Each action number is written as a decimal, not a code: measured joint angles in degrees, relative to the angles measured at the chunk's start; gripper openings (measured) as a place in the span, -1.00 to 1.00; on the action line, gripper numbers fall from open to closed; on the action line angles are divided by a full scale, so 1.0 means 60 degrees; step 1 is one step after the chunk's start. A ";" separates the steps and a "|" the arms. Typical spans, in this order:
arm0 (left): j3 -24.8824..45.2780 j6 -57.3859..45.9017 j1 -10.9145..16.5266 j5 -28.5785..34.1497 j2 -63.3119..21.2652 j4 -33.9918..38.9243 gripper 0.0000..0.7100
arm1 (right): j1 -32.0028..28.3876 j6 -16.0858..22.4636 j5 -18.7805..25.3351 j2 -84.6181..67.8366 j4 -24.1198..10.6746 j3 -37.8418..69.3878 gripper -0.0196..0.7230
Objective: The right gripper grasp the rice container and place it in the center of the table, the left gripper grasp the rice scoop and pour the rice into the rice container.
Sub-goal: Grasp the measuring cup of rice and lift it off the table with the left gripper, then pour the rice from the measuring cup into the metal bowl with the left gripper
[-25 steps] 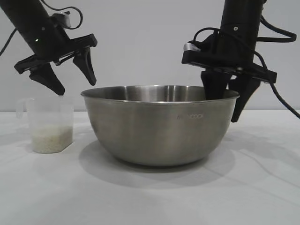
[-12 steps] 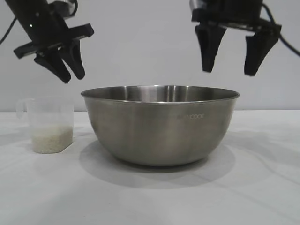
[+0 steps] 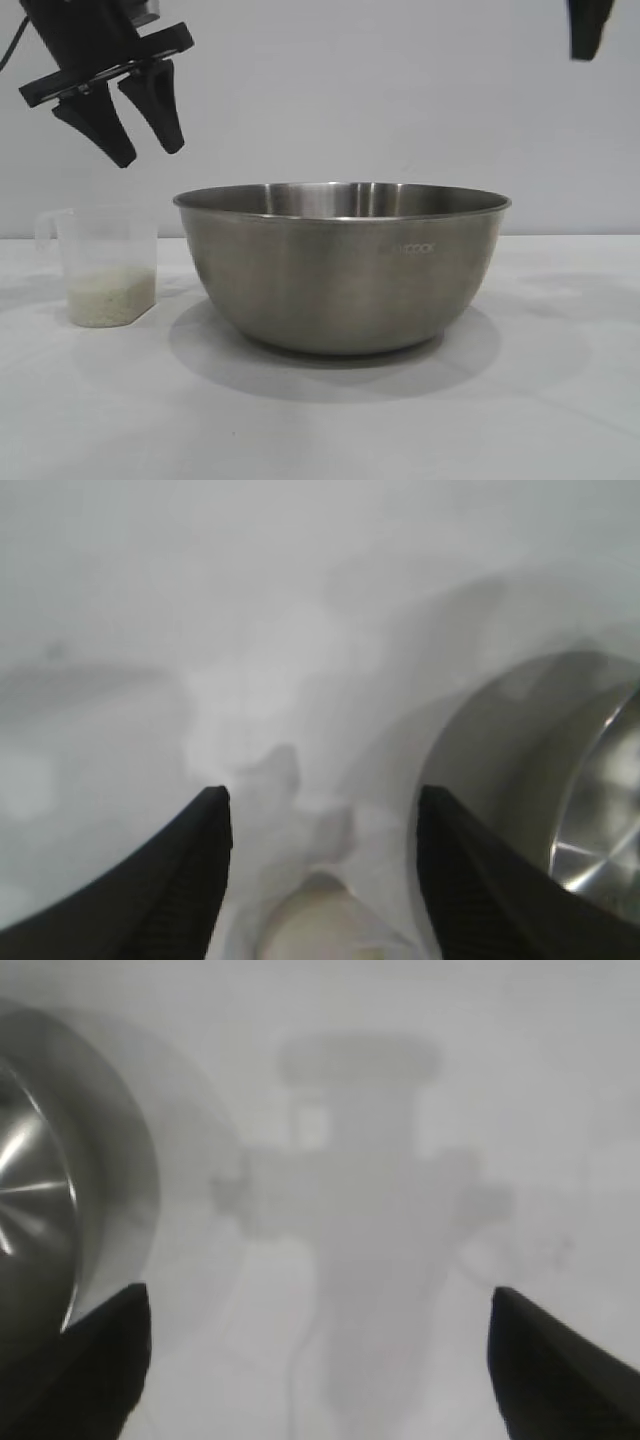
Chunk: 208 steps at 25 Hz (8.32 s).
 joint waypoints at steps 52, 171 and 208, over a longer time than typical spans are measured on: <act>0.0000 -0.0925 0.0000 0.0608 -0.0480 0.0932 0.02 | 0.0000 0.0021 -0.0843 -1.4344 -0.0358 0.7772 0.64; 0.9549 -0.2600 0.0000 -1.8592 0.1449 0.3588 -0.32 | -0.0013 0.0021 -0.0858 -1.4344 -0.0343 0.7772 0.59; 0.4914 -0.0155 -0.0083 -1.8282 0.0019 0.9729 -1.00 | -0.0027 0.0021 -0.0858 -1.4344 -0.0343 0.7772 0.59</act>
